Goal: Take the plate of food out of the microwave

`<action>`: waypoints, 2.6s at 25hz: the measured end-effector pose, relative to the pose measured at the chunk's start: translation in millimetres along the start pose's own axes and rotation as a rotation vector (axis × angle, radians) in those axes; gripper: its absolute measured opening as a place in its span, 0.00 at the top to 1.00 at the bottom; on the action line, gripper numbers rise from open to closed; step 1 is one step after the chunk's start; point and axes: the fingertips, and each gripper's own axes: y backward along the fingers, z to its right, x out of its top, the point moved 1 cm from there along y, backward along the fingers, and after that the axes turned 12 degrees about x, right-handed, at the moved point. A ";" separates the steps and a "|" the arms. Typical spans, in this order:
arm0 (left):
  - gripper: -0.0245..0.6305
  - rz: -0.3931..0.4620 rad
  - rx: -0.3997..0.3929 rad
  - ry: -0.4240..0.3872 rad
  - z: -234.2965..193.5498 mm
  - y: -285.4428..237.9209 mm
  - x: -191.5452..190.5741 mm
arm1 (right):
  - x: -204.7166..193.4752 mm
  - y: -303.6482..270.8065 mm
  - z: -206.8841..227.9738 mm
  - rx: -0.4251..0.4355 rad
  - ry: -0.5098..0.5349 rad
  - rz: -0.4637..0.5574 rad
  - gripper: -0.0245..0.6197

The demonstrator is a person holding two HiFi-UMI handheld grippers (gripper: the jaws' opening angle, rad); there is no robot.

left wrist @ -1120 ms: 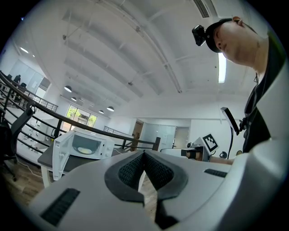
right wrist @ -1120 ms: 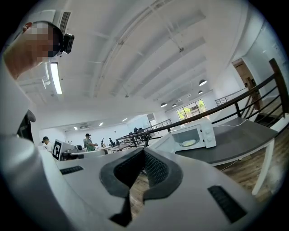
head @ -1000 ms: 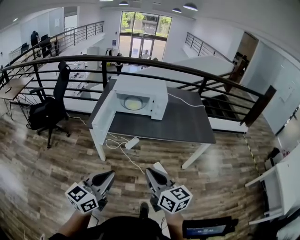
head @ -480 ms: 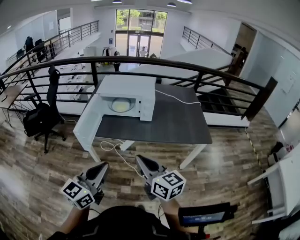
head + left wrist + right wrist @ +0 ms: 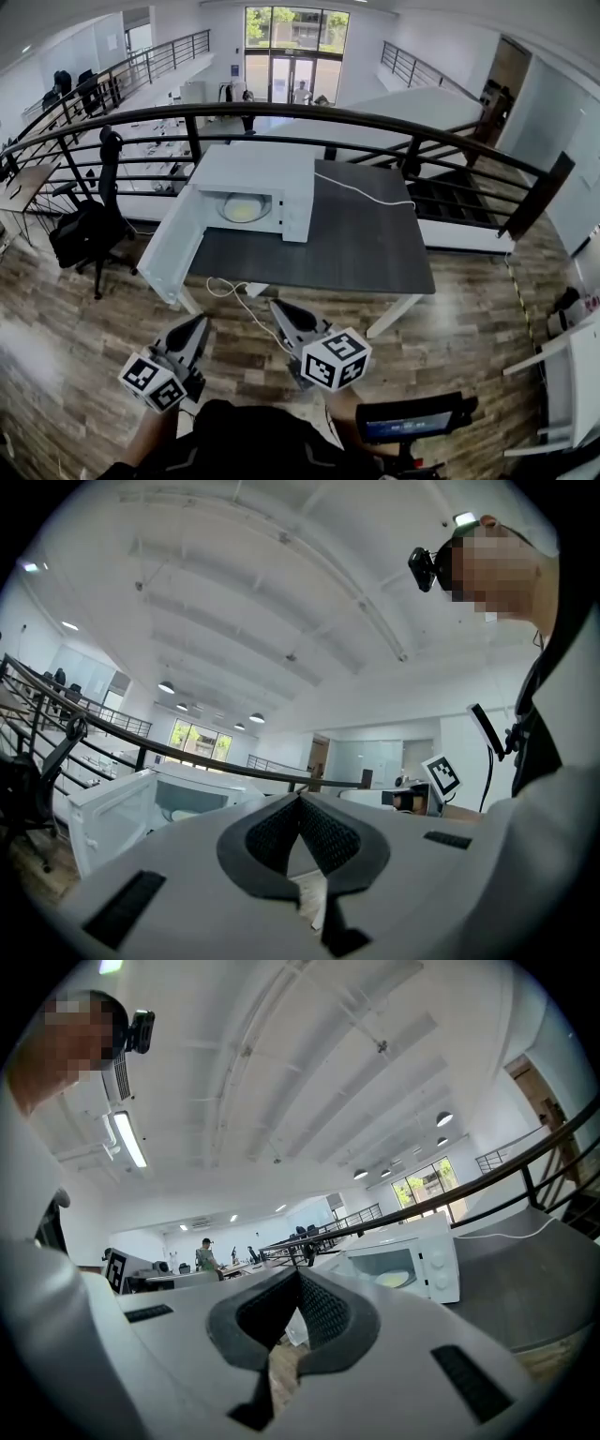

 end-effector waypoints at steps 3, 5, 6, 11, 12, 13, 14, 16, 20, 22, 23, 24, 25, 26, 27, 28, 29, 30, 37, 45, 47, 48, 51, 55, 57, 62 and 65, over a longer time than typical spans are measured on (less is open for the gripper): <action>0.96 0.010 0.004 0.000 -15.4 -7.0 3.7 | -1.5 -15.0 6.5 0.006 -0.002 -0.008 0.96; 0.96 0.020 0.000 0.009 -29.3 -13.7 9.2 | 0.9 -28.6 11.8 0.002 -0.004 -0.009 0.96; 0.96 0.023 -0.005 0.010 -36.5 -17.2 12.6 | 3.2 -36.6 14.2 -0.002 -0.005 -0.009 0.96; 0.96 0.014 -0.042 -0.001 -76.6 -30.7 25.4 | 6.1 -80.1 19.9 -0.022 -0.009 -0.007 0.96; 0.96 0.016 -0.048 0.000 -85.4 -34.9 28.3 | 8.1 -89.3 23.4 -0.028 -0.007 -0.004 0.96; 0.96 0.017 -0.054 0.000 -93.7 -38.8 31.2 | 10.1 -98.5 27.3 -0.035 -0.010 0.001 0.96; 0.96 0.015 -0.063 -0.003 -101.4 -42.0 33.9 | 11.5 -107.4 30.6 -0.043 -0.017 0.007 0.96; 0.96 0.014 -0.081 -0.011 -115.7 -47.0 39.1 | 13.3 -124.0 35.4 -0.058 -0.024 0.015 0.96; 0.96 0.027 -0.109 -0.006 -145.2 -59.0 52.2 | 22.6 -156.2 44.3 -0.084 0.000 0.022 0.96; 0.96 0.028 -0.129 -0.006 -157.6 -63.1 56.1 | 23.6 -169.8 48.0 -0.099 0.003 0.026 0.96; 0.96 0.029 -0.139 -0.009 -163.6 -66.3 57.7 | 24.1 -176.5 50.7 -0.108 0.005 0.027 0.96; 0.96 0.029 -0.148 -0.010 -169.4 -70.6 59.3 | 25.3 -183.0 53.8 -0.115 0.008 0.029 0.96; 0.96 0.026 -0.158 -0.009 -174.6 -75.1 60.7 | 26.9 -189.1 57.1 -0.122 0.010 0.032 0.96; 0.96 0.023 -0.170 -0.007 -179.0 -79.2 61.9 | 28.1 -194.5 60.3 -0.128 0.012 0.036 0.96; 0.96 0.018 -0.181 -0.006 -182.9 -82.6 62.7 | 28.5 -199.6 63.5 -0.136 0.011 0.039 0.96; 0.96 0.014 -0.191 -0.008 -187.1 -85.7 63.5 | 28.2 -204.6 66.6 -0.145 0.007 0.043 0.96; 0.96 0.009 -0.199 -0.010 -191.6 -89.2 64.7 | 28.2 -209.7 69.5 -0.152 0.001 0.048 0.96; 0.96 0.005 -0.207 -0.012 -196.1 -93.2 66.3 | 28.4 -214.7 71.7 -0.157 -0.005 0.055 0.96; 0.96 -0.010 -0.241 0.002 -212.7 -130.1 70.5 | 35.2 -239.4 94.3 -0.149 -0.010 0.055 0.96; 0.96 -0.024 -0.196 0.009 -226.0 -188.4 71.3 | 48.3 -266.5 158.2 -0.116 -0.006 0.041 0.96; 0.96 -0.031 -0.180 0.001 -228.4 -200.9 68.1 | 45.9 -271.4 175.0 -0.105 -0.031 0.046 0.96; 0.96 -0.031 -0.171 0.001 -230.4 -206.3 66.2 | 42.8 -273.9 182.6 -0.099 -0.049 0.047 0.96; 0.96 -0.022 -0.137 0.003 -239.9 -224.1 59.4 | 29.3 -279.4 210.7 -0.097 -0.123 0.042 0.96; 0.96 -0.033 -0.100 0.008 -261.9 -246.5 53.9 | -0.3 -294.0 261.0 -0.132 -0.268 0.050 0.96; 0.96 -0.038 -0.076 0.007 -272.8 -254.9 52.0 | -18.6 -303.2 285.3 -0.147 -0.326 0.041 0.96; 0.96 -0.037 0.004 0.015 -283.8 -255.1 42.2 | -59.8 -312.4 317.9 -0.155 -0.418 0.012 0.90; 0.96 -0.062 0.029 0.010 -294.1 -257.9 31.2 | -81.1 -318.7 339.6 -0.189 -0.525 0.024 0.84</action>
